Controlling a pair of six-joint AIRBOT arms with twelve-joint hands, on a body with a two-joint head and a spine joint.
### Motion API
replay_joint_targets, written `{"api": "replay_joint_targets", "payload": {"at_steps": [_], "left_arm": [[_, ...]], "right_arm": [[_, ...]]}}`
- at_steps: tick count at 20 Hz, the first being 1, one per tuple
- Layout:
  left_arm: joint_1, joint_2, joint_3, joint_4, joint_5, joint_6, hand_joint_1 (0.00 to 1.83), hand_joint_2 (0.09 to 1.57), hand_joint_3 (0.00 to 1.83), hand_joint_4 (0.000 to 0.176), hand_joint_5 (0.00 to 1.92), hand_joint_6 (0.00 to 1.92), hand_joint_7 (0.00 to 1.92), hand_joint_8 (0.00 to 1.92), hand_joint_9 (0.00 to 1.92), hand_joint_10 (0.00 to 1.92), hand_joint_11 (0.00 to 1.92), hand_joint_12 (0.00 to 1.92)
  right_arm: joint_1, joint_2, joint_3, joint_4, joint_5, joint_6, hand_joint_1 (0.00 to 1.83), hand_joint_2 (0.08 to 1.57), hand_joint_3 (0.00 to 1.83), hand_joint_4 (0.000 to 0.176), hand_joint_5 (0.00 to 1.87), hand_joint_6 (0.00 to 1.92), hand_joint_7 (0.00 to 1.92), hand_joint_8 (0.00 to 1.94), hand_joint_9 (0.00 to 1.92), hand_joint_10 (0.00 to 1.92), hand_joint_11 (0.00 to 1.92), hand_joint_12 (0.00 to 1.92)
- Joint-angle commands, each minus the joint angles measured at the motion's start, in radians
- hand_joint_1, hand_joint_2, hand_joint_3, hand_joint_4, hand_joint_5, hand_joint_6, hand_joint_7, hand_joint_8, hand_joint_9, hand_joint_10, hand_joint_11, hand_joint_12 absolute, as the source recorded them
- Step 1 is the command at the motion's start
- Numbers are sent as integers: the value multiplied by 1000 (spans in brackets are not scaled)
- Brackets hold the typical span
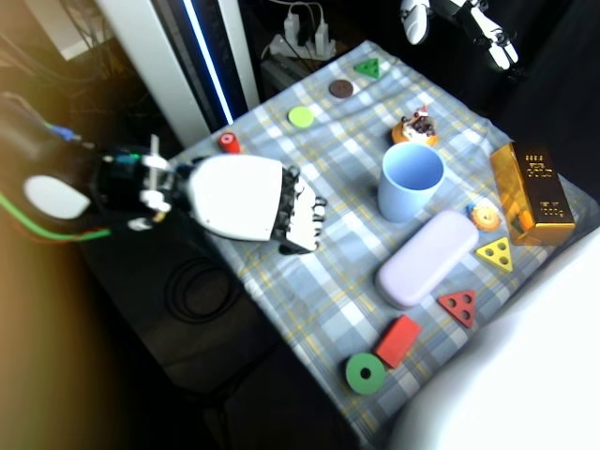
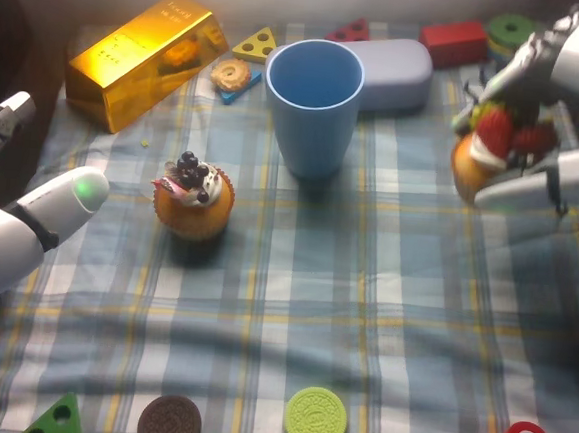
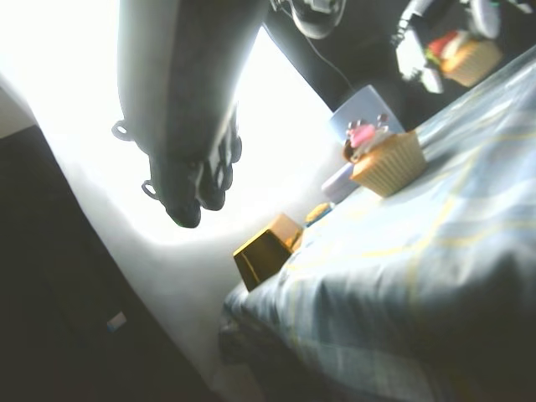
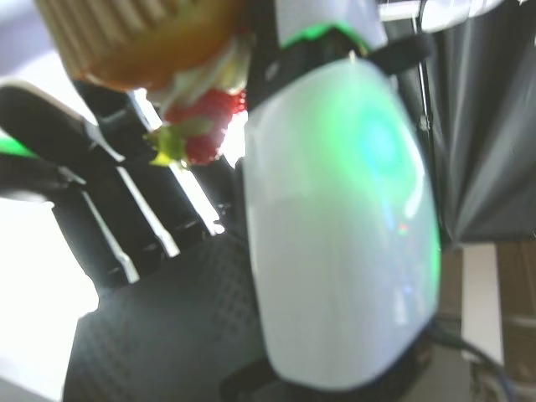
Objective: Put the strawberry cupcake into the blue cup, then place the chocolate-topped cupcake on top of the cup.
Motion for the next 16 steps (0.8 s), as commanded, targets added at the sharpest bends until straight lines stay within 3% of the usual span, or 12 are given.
{"api": "replay_joint_targets", "payload": {"at_steps": [1, 2, 3, 5, 6, 7, 8, 9, 10, 11, 14, 16], "left_arm": [[-5, 4, 8, 39, -106, -4, 177, 898, 1, 62, 265, 0, 262, 1, 242, 2, 0, 263], [-5, 5, 8, 39, -104, -4, 188, 896, 0, 69, 259, 0, 258, 0, 243, 2, 0, 268], [-5, 6, 8, 40, -101, -4, 192, 891, 0, 67, 263, 1, 260, 0, 251, 3, 0, 322], [-6, 4, 10, 41, -94, -4, 175, 905, 3, 52, 267, 1, 268, 2, 256, 1, 0, 363], [-6, 4, 10, 43, -91, -4, 169, 912, 3, 50, 269, 1, 271, 1, 256, 0, 0, 352], [-6, 5, 11, 43, -91, -4, 177, 913, 2, 54, 265, 1, 269, 0, 254, 0, 0, 322], [-6, 5, 11, 43, -91, -4, 167, 913, 1, 51, 270, 3, 268, 0, 253, 0, 0, 317], [-6, 5, 11, 43, -91, -4, 170, 909, 0, 60, 270, 2, 265, 0, 249, 0, 0, 293], [-6, 5, 13, 44, -90, -4, 168, 922, 3, 48, 270, 1, 266, 0, 235, 0, 0, 252], [-6, 5, 13, 45, -89, -4, 170, 915, 0, 49, 283, 2, 280, 2, 250, 4, 0, 287], [-7, 5, 17, 46, -81, -4, 161, 918, 1, 51, 277, 1, 270, 0, 242, 0, 0, 256], [-7, 5, 19, 48, -80, -4, 167, 911, 0, 52, 259, 1, 257, 1, 226, 2, 0, 205]], "right_arm": [[30, -2, 13, 6, 108, 53, 980, 1126, 11, 7, 934, 859, 932, 792, 809, 1367, 675, 1753], [52, -2, 25, -17, 108, 93, 891, 1067, 0, 0, 857, 562, 903, 753, 755, 1240, 570, 1655], [70, -2, 36, -40, 108, 121, 951, 1135, 11, 127, 871, 1019, 923, 508, 752, 942, 510, 1487], [118, -4, 48, -86, 108, 155, 945, 1183, 0, 172, 829, 1202, 1019, 239, 818, 664, 485, 1325], [142, -9, 50, -104, 107, 158, 951, 1174, 2, 175, 842, 1187, 1045, 150, 843, 578, 471, 1330], [166, -19, 56, -119, 105, 158, 983, 1160, 2, 138, 872, 1146, 1037, 81, 841, 492, 431, 1328], [187, -29, 64, -131, 102, 160, 1011, 1172, 2, 62, 855, 1174, 1019, 51, 770, 607, 382, 1395], [199, -37, 70, -139, 100, 162, 995, 1180, 1, 87, 840, 1195, 996, 33, 735, 615, 388, 1335], [215, -49, 80, -148, 98, 164, 1024, 1188, 0, 19, 833, 1206, 984, 23, 702, 667, 382, 1334], [229, -62, 90, -158, 95, 168, 1023, 1181, 1, 30, 844, 1189, 1000, 26, 694, 739, 394, 1373], [283, -122, 144, -219, 80, 213, 964, 1171, 0, 165, 852, 1172, 988, 24, 603, 892, 339, 1411], [328, -184, 201, -270, 76, 274, 972, 1157, 0, 168, 879, 1130, 1044, 36, 726, 760, 462, 1320]]}}
